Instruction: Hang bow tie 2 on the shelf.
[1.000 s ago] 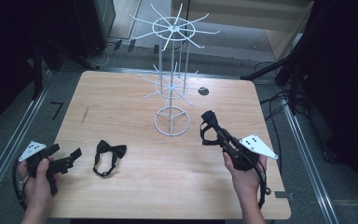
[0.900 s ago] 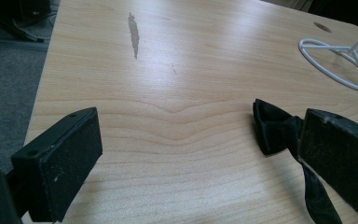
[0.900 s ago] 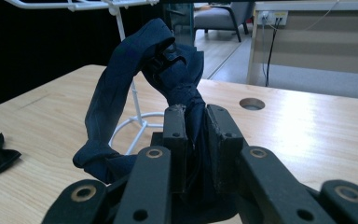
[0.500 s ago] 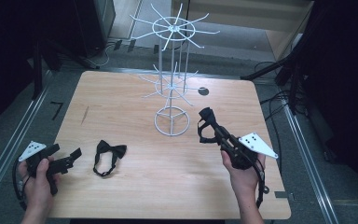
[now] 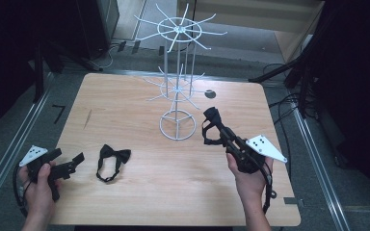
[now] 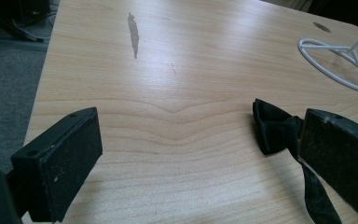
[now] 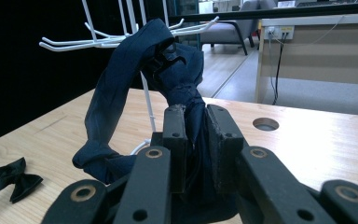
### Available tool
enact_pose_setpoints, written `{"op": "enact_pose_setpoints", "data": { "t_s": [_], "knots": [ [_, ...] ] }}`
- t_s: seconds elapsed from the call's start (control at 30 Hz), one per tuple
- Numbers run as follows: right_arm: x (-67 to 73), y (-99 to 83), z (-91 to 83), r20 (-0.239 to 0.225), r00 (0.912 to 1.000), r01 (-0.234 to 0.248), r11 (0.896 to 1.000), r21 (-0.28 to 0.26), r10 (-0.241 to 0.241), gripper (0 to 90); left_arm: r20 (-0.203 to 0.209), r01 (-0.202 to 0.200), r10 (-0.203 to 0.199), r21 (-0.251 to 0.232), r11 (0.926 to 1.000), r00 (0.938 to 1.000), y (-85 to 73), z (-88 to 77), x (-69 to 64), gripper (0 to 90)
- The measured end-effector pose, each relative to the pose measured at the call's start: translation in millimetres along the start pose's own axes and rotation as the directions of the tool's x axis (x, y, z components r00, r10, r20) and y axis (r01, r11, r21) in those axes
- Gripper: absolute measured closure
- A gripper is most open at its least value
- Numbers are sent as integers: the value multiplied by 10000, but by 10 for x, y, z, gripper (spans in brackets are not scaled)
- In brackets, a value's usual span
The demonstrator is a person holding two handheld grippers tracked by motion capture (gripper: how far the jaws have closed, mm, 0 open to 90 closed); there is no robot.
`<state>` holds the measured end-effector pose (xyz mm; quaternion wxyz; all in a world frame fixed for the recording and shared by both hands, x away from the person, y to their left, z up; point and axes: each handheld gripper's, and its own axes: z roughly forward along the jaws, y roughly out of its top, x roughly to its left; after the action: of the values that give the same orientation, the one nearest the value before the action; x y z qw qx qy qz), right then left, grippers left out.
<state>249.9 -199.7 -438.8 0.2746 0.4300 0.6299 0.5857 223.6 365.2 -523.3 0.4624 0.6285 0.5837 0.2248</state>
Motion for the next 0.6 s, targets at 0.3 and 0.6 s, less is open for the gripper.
{"op": "enact_pose_setpoints", "data": {
  "t_s": [0.3,0.6],
  "knots": [
    [21,22,27,-45,10000,3,10000,-25,-3,795,12,42,-42,-2,10000,10000,1,3,1,2],
    [38,65,36,-41,10000,-83,9998,-198,83,794,36,-16,16,38,10000,10000,2,3,2,2]
  ]
}}
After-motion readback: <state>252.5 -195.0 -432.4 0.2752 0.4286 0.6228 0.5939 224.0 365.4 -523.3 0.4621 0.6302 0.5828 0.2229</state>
